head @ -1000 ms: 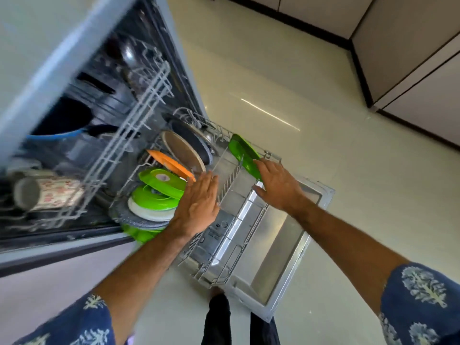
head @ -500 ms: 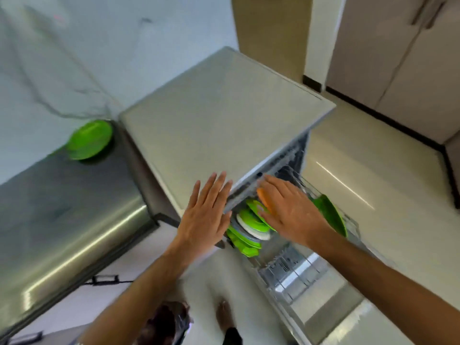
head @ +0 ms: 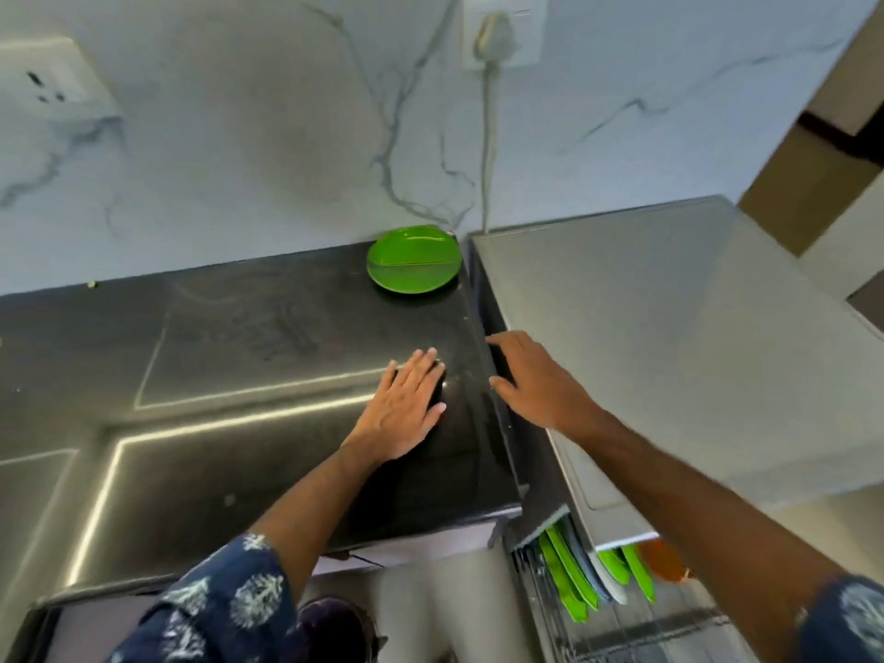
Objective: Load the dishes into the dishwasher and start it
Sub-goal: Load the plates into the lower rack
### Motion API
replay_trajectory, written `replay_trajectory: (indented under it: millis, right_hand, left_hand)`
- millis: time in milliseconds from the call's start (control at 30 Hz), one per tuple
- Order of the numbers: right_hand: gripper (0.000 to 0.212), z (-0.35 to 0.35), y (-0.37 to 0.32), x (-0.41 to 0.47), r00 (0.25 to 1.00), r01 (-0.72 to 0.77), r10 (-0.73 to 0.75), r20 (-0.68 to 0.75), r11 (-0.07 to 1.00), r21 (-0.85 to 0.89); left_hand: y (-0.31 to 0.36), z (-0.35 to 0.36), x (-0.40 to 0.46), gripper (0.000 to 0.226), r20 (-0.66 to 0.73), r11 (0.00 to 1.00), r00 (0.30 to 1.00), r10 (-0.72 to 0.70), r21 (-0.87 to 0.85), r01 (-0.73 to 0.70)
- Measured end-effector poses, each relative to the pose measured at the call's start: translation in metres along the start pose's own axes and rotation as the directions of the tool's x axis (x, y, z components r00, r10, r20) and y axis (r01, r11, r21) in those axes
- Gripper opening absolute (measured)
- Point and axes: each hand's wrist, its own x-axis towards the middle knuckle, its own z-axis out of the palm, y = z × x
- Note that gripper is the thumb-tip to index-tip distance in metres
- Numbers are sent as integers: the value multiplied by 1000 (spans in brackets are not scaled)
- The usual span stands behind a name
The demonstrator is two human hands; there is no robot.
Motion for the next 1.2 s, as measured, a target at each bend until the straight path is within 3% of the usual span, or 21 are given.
replay_trajectory:
  millis: [300,433,500,600,700,800,933,1100,1200]
  right_hand:
    - [72,39,-5,177,995,-89,94,30,988,-127]
    - [62,53,-6,208,978,-198,209,16,948,-249]
    - [54,60,-9,211,951,-307,297,-89,938,-158]
    - [40,64,-12,204,866,-459,477,-149,877,143]
    - [35,56,-2,193,786,-474,605,-126,721,506]
    - [47,40,3,171,743,-375,668,54,348,859]
    - [22,1,13,101,786,-369,582,209,170,914]
    - [34,-40,48,-40,740,-268,608,287,-124,955]
    - [32,-54,83,-135,689,-148,671,272,-236,960]
  left_hand:
    - [-19,27,12,67,-77,998,997,17,-64,-22]
    - [-19,28,11,67,-80,996,997,18,-83,-24]
    - [-19,28,11,67,-78,996,997,14,-92,-22]
    - [-18,27,11,67,-80,995,997,22,-100,-30]
    - [-19,27,11,67,-79,995,997,18,-102,-26]
    - [-20,25,11,67,-81,993,997,12,-117,-21]
    - [-17,25,10,67,-104,990,994,37,-132,-50]
    - [-13,27,9,66,-140,994,989,44,-90,-57]
    - [4,24,7,60,-148,993,988,40,-105,-56]
